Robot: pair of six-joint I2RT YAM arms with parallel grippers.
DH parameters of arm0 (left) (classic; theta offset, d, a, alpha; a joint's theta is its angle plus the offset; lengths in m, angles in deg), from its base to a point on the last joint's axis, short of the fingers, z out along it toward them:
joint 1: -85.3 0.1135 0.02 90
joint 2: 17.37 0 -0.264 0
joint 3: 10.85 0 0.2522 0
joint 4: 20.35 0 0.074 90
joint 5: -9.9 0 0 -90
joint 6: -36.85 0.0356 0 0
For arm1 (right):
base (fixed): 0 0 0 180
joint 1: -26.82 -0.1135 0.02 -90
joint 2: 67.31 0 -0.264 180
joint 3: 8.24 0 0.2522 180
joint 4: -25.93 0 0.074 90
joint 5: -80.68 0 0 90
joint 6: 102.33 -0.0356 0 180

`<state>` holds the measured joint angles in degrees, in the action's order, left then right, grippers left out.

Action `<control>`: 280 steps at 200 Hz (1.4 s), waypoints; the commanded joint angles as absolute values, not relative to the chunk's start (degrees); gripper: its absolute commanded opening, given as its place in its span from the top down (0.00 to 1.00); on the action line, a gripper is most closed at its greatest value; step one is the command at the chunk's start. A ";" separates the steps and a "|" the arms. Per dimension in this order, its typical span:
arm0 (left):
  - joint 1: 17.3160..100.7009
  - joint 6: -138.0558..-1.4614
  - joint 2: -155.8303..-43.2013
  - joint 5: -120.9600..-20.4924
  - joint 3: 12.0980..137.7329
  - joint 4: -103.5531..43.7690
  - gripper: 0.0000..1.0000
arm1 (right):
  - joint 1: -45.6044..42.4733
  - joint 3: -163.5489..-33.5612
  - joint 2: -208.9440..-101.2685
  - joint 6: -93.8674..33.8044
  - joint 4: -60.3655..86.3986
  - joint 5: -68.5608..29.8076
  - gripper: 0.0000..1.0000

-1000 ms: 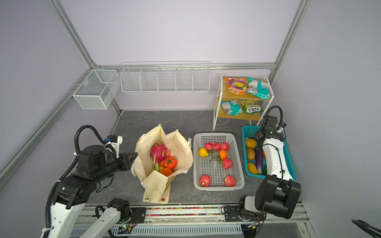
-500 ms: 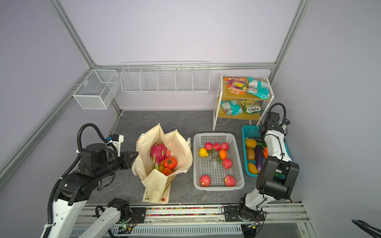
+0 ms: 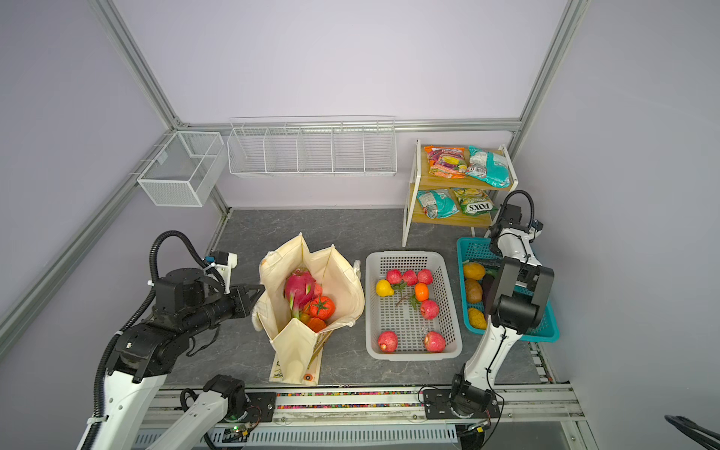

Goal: Place the food into the grocery bag and tie it

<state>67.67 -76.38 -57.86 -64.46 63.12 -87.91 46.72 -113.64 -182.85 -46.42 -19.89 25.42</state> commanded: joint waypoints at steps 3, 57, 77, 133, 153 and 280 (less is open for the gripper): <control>67.63 -75.04 -58.31 -63.02 62.60 -86.79 1.00 | 46.94 -115.76 -185.51 -45.63 -21.23 27.68 0.21; 67.64 -74.56 -58.78 -63.20 62.48 -86.41 1.00 | 47.14 -115.91 -188.00 -46.13 -21.37 28.53 0.34; 67.63 -74.33 -58.97 -63.38 62.50 -86.23 1.00 | 47.22 -116.26 -188.29 -46.08 -22.07 29.27 0.37; 67.67 -73.99 -58.99 -63.57 62.07 -85.87 1.00 | 48.52 -118.05 -189.61 -46.46 -23.97 28.29 0.49; 67.63 -73.64 -58.87 -63.91 62.23 -86.23 1.00 | 48.78 -118.80 -190.21 -46.47 -24.87 28.21 0.49; 67.63 -73.80 -58.24 -64.14 62.33 -86.25 1.00 | 48.55 -115.51 -182.22 -47.89 -25.53 25.60 0.86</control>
